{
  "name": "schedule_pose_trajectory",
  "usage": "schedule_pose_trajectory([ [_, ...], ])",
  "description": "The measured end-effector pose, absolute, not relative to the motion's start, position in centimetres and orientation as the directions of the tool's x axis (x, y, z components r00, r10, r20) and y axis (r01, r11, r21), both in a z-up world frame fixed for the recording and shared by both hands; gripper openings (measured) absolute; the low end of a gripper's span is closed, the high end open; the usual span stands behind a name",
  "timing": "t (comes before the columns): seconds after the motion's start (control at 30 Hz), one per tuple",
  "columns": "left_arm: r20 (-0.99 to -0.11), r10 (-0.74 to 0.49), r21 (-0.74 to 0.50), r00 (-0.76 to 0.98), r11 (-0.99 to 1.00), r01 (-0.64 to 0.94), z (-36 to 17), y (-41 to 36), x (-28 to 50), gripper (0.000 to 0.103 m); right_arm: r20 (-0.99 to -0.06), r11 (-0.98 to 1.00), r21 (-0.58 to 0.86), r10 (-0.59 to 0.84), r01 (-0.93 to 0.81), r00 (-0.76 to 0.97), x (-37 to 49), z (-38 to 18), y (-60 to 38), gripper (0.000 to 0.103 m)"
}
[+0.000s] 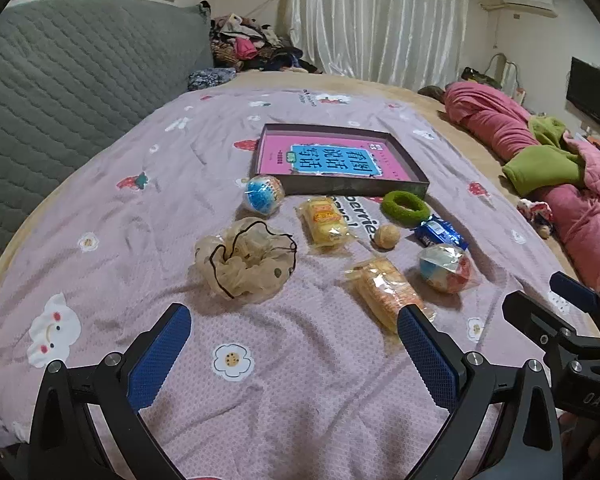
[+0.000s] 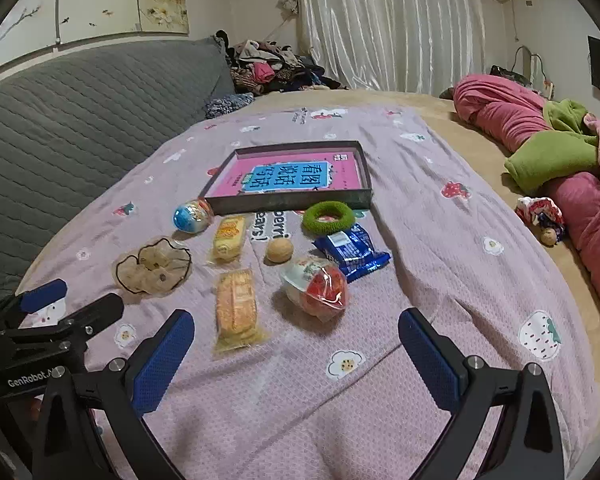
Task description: Organize objects
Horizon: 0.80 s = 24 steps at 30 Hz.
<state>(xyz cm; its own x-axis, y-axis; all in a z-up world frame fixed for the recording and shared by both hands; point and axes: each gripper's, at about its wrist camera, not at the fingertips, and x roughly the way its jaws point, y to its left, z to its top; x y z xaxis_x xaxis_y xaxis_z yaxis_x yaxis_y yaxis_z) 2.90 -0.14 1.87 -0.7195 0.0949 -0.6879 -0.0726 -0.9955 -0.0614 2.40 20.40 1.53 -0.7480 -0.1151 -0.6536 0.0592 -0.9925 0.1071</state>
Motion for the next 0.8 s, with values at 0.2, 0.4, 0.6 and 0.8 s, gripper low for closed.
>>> schedule_pose_trajectory([
  [0.2, -0.673, 0.096, -0.058, -0.733, -0.995, -0.077, 2.5, -0.1, 3.3, 0.103, -0.635, -0.992, 0.103, -0.123, 0.074, -0.763, 2.8, 2.4, 20.1, 0.103],
  [0.4, -0.657, 0.109, -0.062, -0.746, -0.994, -0.09, 3.2, -0.2, 3.8, 0.103, -0.613, -0.992, 0.095, -0.125, 0.084, -0.78, 3.4, 3.4, 20.0, 0.103],
  [0.6, -0.649, 0.117, -0.067, -0.752, -0.993, -0.096, 3.8, -0.6, 4.0, 0.103, -0.584, -0.99, 0.092, -0.141, 0.108, -0.799, 4.0, 4.5, 19.9, 0.103],
  [0.8, -0.616, 0.078, -0.038, -0.784, -0.997, -0.069, 5.2, -1.5, 3.5, 0.103, -0.56, -0.994, 0.035, -0.101, 0.099, -0.822, 4.2, 5.5, 20.0, 0.103],
])
